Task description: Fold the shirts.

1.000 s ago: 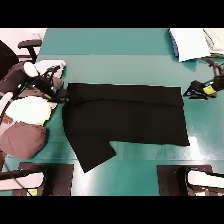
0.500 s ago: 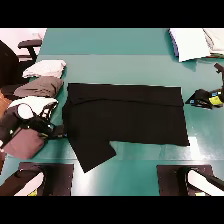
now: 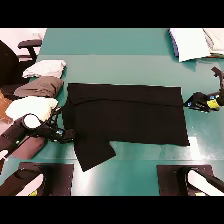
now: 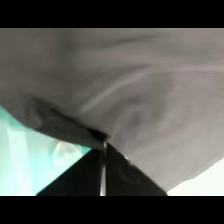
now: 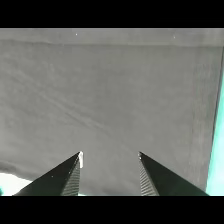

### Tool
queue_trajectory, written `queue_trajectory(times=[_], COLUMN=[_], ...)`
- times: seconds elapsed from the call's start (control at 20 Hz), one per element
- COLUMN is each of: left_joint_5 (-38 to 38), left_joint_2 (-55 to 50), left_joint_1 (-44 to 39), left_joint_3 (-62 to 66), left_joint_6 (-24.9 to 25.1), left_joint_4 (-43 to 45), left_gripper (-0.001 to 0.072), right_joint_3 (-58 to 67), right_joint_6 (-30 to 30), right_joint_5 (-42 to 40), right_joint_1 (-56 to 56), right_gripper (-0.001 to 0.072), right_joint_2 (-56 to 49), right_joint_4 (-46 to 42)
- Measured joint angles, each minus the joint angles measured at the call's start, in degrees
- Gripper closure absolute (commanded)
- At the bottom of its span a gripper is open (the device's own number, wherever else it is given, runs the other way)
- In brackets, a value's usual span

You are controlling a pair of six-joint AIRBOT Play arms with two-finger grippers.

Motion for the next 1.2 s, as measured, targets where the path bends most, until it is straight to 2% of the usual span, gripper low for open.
queue_trajectory(times=[0.1, 0.15, 0.2, 0.4, 0.45, 0.55, 0.65, 0.7, 0.8, 0.9, 1.0, 1.2], left_joint_5=[-0.4, -0.9, -1.4, -2.6, -2.6, -2.7, -2.9, -2.9, -2.9, -3.8, -5.7, -12.5], left_joint_2=[0.1, 0.2, 0.2, 0.3, 0.3, 0.3, 0.3, 0.3, 0.3, 0.3, 1.2, 8.3], left_joint_1=[-0.7, -1.0, -1.1, -1.4, -1.4, -1.4, -1.5, -1.5, -1.5, -1.5, -1.5, -1.5], left_joint_3=[1.1, 1.9, 2.9, 6.2, 6.6, 7.1, 7.4, 7.5, 7.6, 8.0, 8.7, 9.3], left_joint_6=[0.0, 0.1, 0.3, 1.1, 1.3, 1.4, 1.5, 1.5, 1.5, 1.6, 1.6, -0.8], left_joint_4=[0.1, 0.2, 0.6, 1.0, 1.0, 1.0, 1.0, 1.0, 1.0, 1.3, 2.4, 5.9], left_gripper=[0.0685, 0.0685, 0.0685, 0.0685, 0.0685, 0.0684, 0.0684, 0.0684, 0.0685, 0.0686, 0.0686, 0.0686], right_joint_3=[-0.5, -1.4, -3.0, -14.0, -17.2, -22.5, -26.0, -26.9, -27.5, -26.8, -25.5, -23.3], right_joint_6=[0.0, 0.0, 0.0, 0.0, 0.0, 0.1, 0.1, 0.1, 0.1, 0.0, 0.0, 0.0], right_joint_5=[1.9, 3.2, 4.5, 6.2, 5.9, 4.2, 1.5, 0.0, -1.7, -4.5, -5.3, 0.7], right_joint_1=[-2.1, -3.6, -5.5, -15.4, -17.6, -20.4, -21.2, -21.0, -19.2, -16.6, -14.1, -10.4], right_gripper=[0.0294, 0.0251, 0.0128, 0.014, 0.0186, 0.0205, 0.0281, 0.0286, 0.0508, 0.0696, 0.0695, 0.0695], right_joint_2=[0.1, 0.3, 0.6, 2.3, 2.3, 1.7, 0.5, -0.1, -1.2, -1.6, -0.9, 5.5], right_joint_4=[-1.4, -2.7, -4.5, -9.0, -9.2, -8.7, -6.8, -5.7, -3.4, -2.7, -3.0, -8.5])
